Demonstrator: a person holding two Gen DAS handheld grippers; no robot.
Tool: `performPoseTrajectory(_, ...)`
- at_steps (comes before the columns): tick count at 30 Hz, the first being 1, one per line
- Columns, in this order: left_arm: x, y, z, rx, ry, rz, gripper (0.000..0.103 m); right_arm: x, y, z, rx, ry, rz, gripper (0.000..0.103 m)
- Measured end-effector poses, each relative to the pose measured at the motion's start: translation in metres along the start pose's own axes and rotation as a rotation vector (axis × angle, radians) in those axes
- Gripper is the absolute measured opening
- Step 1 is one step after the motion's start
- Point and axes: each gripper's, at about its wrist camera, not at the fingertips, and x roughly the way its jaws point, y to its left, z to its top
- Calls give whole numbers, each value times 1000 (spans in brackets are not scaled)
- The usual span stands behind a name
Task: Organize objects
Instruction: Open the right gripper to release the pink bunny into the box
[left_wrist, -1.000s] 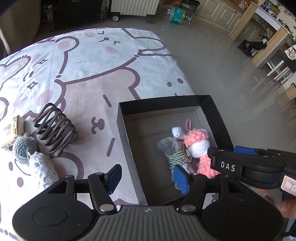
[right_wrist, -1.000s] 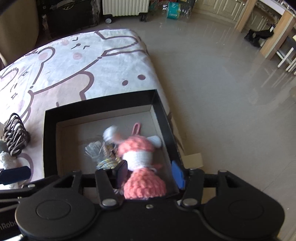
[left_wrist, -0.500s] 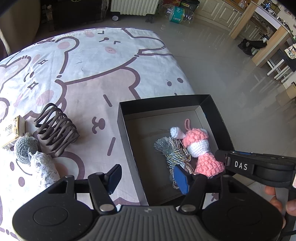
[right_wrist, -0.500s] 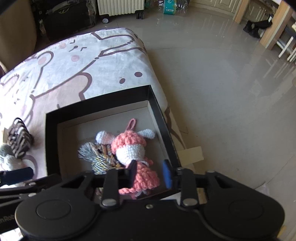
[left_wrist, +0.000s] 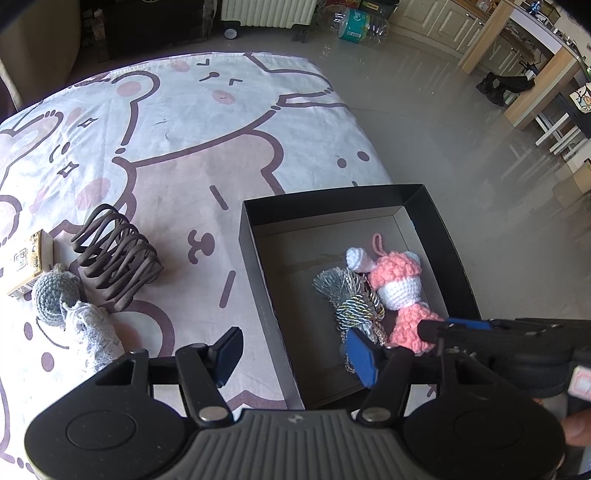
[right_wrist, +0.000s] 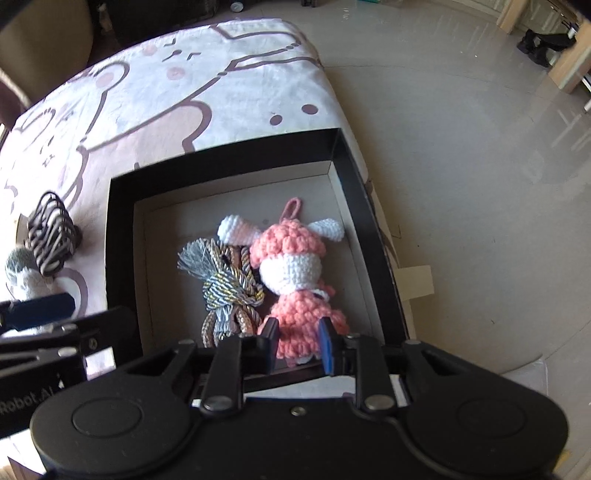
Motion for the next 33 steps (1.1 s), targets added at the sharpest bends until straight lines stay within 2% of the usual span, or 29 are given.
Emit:
performPoseTrajectory(4,-2,-2,0,8,-3,1,63,-17,-11,2,70,-44,13,25)
performPoseTrajectory(8,-5,-4,0,19,-11,0,63,-31,-16,2,85,-91,19,26)
performPoseTrajectory(12,-9,-7,-1,40,-22,10,71,-42,-17,2,78,-132,5,30)
performPoseTrajectory(15,-12,-9,-1,58,-29,23,75,-49,-19,0,80,-156,-16,40)
performPoseTrajectory(16,-13,-9,-2,63,-29,30,76,-51,-20,-1,82,-165,-27,46)
performPoseTrajectory(18,-14,-9,-2,71,-30,41,79,-55,-22,-3,87,-184,-52,48)
performPoseTrajectory(21,-17,-7,-3,76,-39,59,86,-58,-27,-6,102,-196,-71,55)
performPoseTrajectory(23,-18,-4,-3,76,-46,70,90,-60,-30,-9,104,-204,-72,66)
performPoseTrajectory(28,-21,2,-3,69,-56,103,102,-62,-32,-15,99,-217,-85,81)
performPoseTrajectory(33,-21,10,-3,69,-60,132,103,-62,-31,-20,91,-223,-91,90)
